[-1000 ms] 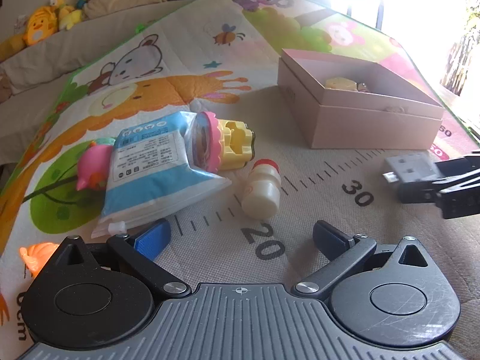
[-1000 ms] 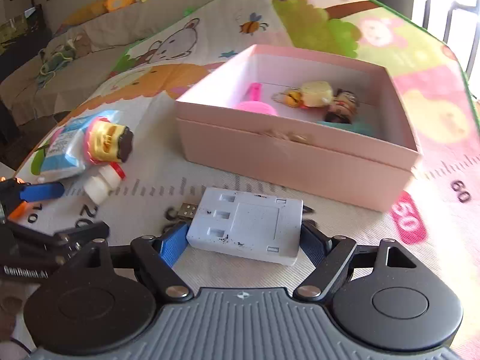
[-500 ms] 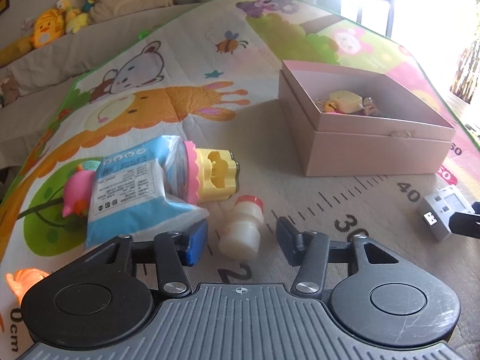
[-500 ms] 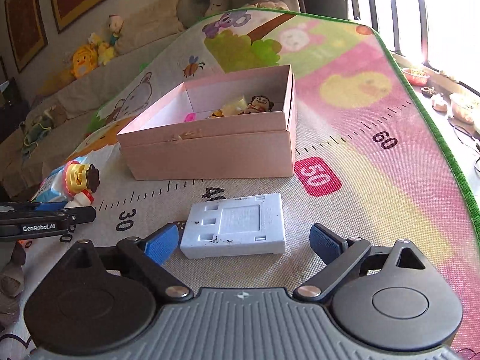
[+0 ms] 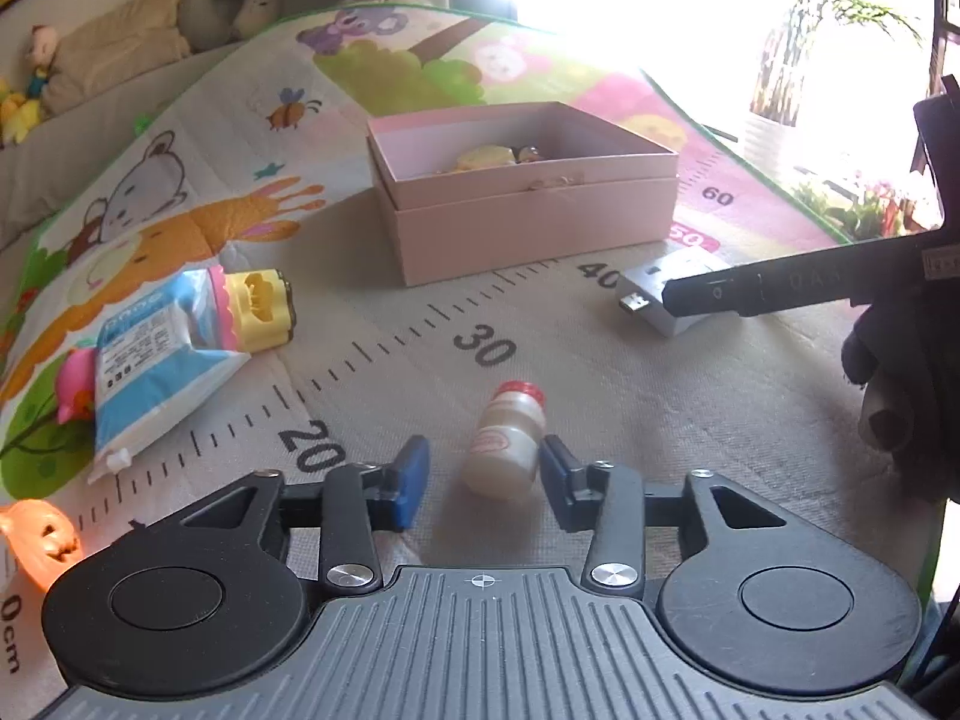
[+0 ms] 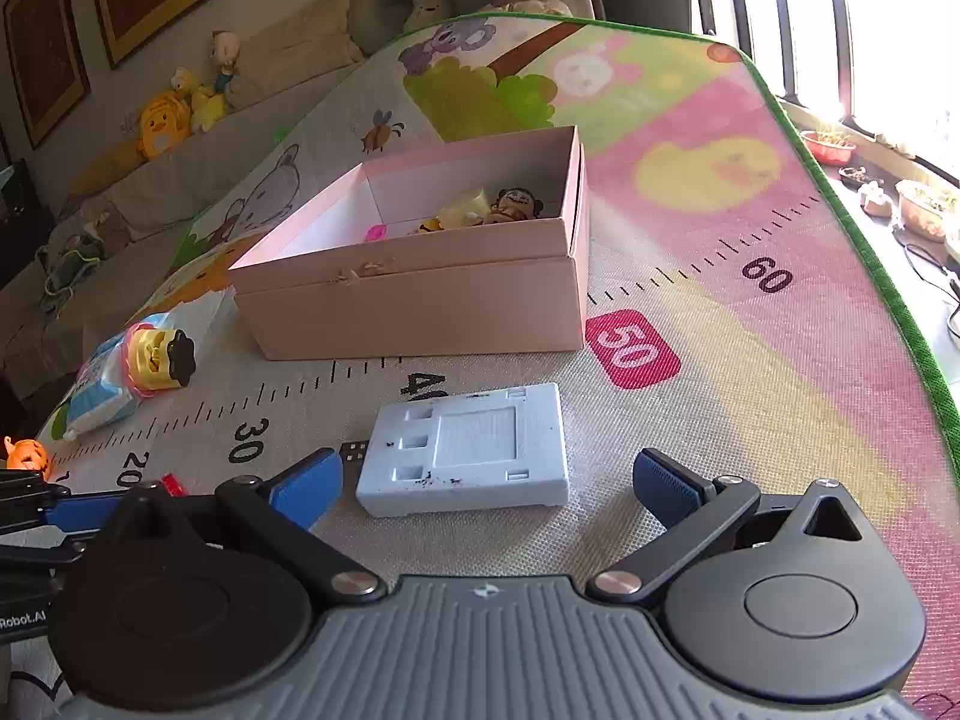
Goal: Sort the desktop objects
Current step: 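Lift power bank with right tool while left approaches white yogurt bottle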
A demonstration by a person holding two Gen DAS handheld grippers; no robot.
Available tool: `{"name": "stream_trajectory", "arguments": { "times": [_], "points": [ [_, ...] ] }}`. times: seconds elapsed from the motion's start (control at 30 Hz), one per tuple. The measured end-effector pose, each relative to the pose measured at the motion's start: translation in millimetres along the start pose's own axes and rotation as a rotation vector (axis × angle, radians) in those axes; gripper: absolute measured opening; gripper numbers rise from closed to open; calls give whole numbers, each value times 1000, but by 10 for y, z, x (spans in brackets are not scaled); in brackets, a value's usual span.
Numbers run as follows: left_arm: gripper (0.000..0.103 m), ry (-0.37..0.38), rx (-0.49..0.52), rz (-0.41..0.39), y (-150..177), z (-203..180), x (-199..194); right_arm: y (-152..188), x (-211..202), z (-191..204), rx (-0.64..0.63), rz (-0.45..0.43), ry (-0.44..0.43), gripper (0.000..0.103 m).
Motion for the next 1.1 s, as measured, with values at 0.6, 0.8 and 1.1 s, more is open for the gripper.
{"name": "stream_trajectory", "arguments": {
  "times": [0.6,0.8,1.1],
  "points": [
    [94,45,128,-99,-244,68,31,305,-67,248,-165,58,102,103],
    [96,205,147,-62,-443,28,279,288,-112,160,-138,56,36,103],
    [96,292,188,-47,-60,-197,58,292,-161,92,-76,10,-28,103]
  ]
}}
Point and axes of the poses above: each gripper's, at about its wrist camera, not at the fingertips, and x roughly the way its jaws point, z to its left, y to its underside, the point moved 5 cm from there along x, roughly the way its jaws point, and after that the axes turned 15 degrees about z, right-handed, at the moved point
